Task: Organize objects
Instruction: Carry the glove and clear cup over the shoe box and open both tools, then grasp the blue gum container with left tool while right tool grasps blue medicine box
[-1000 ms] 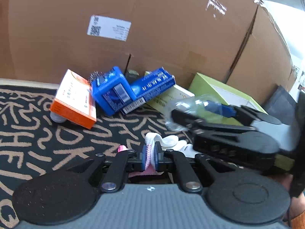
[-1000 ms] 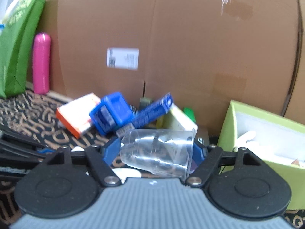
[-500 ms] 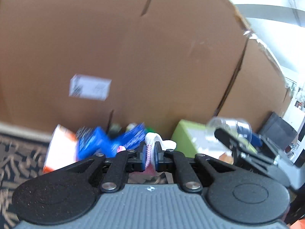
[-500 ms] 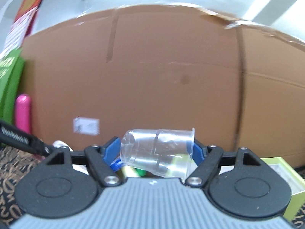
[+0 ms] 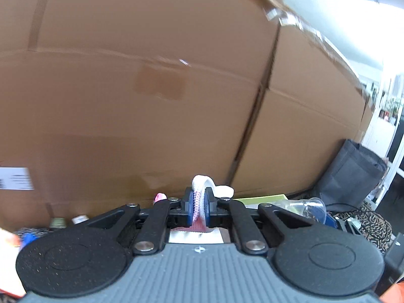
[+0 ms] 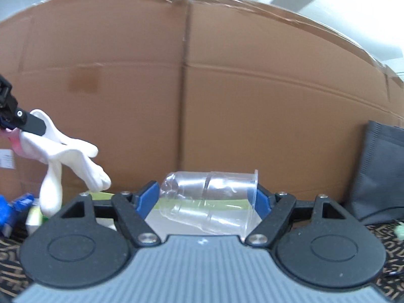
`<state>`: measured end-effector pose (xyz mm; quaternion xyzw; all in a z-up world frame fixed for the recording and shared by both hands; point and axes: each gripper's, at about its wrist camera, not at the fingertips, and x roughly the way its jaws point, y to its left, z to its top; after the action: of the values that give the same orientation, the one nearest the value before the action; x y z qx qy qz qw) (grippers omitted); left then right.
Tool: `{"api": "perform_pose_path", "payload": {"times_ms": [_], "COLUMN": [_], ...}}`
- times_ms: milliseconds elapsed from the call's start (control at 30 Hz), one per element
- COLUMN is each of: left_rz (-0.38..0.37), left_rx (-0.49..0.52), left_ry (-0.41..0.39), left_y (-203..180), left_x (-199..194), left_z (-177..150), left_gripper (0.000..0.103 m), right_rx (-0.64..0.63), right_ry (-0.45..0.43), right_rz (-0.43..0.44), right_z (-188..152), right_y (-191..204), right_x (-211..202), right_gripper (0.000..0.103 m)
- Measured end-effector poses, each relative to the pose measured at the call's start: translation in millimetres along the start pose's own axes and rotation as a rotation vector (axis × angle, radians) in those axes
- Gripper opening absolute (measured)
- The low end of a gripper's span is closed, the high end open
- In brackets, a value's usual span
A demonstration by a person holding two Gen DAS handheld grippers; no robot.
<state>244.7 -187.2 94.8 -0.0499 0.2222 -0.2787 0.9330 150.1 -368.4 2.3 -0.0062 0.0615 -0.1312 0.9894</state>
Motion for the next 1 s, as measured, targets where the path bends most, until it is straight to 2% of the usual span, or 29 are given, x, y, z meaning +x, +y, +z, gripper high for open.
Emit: {"api": "perform_pose_path", "payload": {"times_ms": [167, 233, 267, 300, 333, 367, 433, 567, 633, 800, 900, 1000], "left_rz": [0.002, -0.018, -0.031, -0.017, 0.008, 0.021, 0.019, 0.055, 0.056, 0.063, 0.057, 0.059], "left_rx": [0.018, 0.030, 0.034, 0.020, -0.001, -0.015, -0.005, -0.017, -0.035, -0.045, -0.047, -0.043], "left_ry": [0.018, 0.038, 0.062, 0.084, 0.086, 0.061, 0.036, 0.045, 0.041, 0.036, 0.020, -0.010], "left_y": [-29.7, -35.9, -36.7, -36.1, -34.1, -31.5, -26.1, -13.6, -7.9, -1.8, 6.3, 15.1], "left_x": [52.3, 73.3, 82.4, 89.1, 91.3, 89.7, 86.0, 80.7, 76.8, 62.5, 42.2, 18.7], "left_z": [-2.2, -5.5, -7.6, -9.9, -12.8, -15.9, -20.4, -26.4, -29.2, -38.4, -46.3, -55.7], "left_gripper": [0.007, 0.011, 0.032, 0.062, 0.074, 0.081, 0.081, 0.085, 0.085, 0.086, 0.086, 0.086], "right_rx": [0.000, 0.014, 0.014, 0.002, -0.019, -0.031, 0.030, 0.285, 0.344, 0.380, 0.356, 0.339], "right_ry": [0.016, 0.041, 0.072, 0.098, 0.122, 0.135, 0.110, -0.001, -0.040, -0.020, 0.000, -0.007], "right_rz": [-0.021, -0.002, -0.001, -0.021, -0.050, -0.088, -0.152, -0.134, -0.139, -0.104, -0.081, -0.015], "right_z": [-4.8, -13.1, -18.0, -22.6, -25.0, -25.4, -21.1, -8.4, -7.1, -11.8, -9.7, -7.9], "right_y": [-14.2, -17.3, -18.8, -20.2, -21.9, -25.1, -38.7, -70.7, -78.6, -83.8, -68.6, -53.5], "right_x": [19.4, 30.1, 36.2, 40.2, 42.2, 42.3, 35.5, 10.3, 0.8, -8.1, -2.5, -5.2], "right_gripper": [0.078, 0.090, 0.096, 0.097, 0.097, 0.097, 0.098, 0.103, 0.103, 0.103, 0.103, 0.103]}}
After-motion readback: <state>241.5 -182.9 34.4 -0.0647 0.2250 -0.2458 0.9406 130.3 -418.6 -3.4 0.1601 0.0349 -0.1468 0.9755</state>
